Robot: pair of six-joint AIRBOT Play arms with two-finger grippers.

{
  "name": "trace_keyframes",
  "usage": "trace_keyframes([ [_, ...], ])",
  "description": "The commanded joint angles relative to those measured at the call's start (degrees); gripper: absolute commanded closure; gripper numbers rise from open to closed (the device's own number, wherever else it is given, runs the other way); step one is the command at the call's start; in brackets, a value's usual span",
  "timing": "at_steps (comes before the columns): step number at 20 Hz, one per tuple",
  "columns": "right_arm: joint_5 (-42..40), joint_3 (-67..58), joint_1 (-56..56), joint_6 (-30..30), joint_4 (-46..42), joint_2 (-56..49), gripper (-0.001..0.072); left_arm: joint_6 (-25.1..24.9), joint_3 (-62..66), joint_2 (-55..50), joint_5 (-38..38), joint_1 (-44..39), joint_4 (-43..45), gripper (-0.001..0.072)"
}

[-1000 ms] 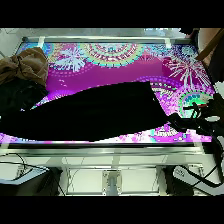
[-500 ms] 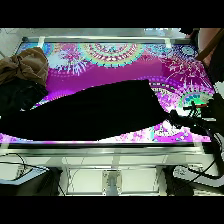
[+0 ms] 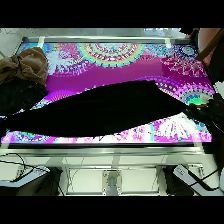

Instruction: Fold the clothes and pants, and hang the long-sleeved shirts on hangers.

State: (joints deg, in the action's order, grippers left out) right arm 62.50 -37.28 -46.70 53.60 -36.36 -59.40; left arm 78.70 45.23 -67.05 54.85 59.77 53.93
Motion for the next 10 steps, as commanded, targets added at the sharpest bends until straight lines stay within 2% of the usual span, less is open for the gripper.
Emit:
trace_keyframes([
  [1,9.2,-0.6,-11.0,3.0,-14.7,7.4,0.0674,-2.7,1.7,0.3,0.7,-11.3,0.3,0.0701],
  [3,13.6,-0.3,-18.7,2.7,-22.8,9.2,0.0675,-2.1,4.4,0.3,0.8,-18.9,4.8,0.0701],
  [4,13.1,0.4,-22.5,2.6,-25.4,10.0,0.0675,0.0,5.5,0.3,0.8,-22.2,8.1,0.0701],
  [6,10.6,2.6,-28.2,2.8,-25.5,11.2,0.0675,3.2,6.5,0.3,1.2,-27.4,13.1,0.0701],
  [10,8.5,6.8,-30.2,2.9,-31.0,11.9,0.0674,4.2,6.5,0.2,9.0,-31.6,22.6,0.0701],
])
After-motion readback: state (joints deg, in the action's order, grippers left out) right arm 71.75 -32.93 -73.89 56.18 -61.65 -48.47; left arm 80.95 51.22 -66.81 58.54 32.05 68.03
